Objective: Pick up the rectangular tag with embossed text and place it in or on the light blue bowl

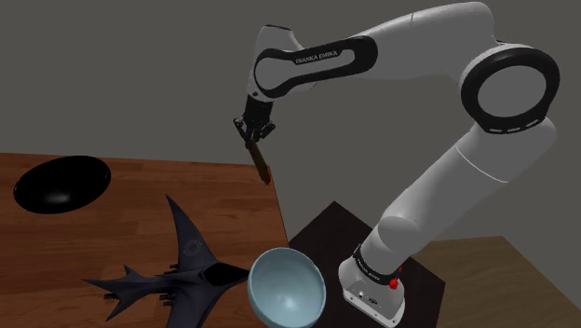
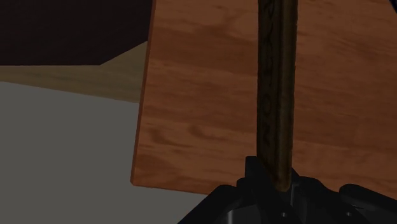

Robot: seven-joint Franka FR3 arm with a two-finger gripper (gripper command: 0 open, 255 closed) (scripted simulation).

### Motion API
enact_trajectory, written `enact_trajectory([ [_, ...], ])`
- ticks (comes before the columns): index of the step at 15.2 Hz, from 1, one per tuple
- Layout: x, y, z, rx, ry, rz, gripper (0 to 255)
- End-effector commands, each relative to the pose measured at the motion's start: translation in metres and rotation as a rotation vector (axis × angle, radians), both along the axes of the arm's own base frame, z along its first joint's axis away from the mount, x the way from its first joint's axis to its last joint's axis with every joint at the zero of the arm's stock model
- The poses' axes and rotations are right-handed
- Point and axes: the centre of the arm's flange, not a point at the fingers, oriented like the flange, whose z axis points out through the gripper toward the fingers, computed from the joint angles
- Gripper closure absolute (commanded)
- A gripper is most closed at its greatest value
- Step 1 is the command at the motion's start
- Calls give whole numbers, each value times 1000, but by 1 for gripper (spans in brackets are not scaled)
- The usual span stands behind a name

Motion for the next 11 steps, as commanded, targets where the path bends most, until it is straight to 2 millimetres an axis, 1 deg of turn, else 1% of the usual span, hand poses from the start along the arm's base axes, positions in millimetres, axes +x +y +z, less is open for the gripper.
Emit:
enact_trajectory([
  [1, -18, 9, 2, 0, 0, 0, 255],
  [11, -135, 70, 2, 0, 0, 0, 255],
])
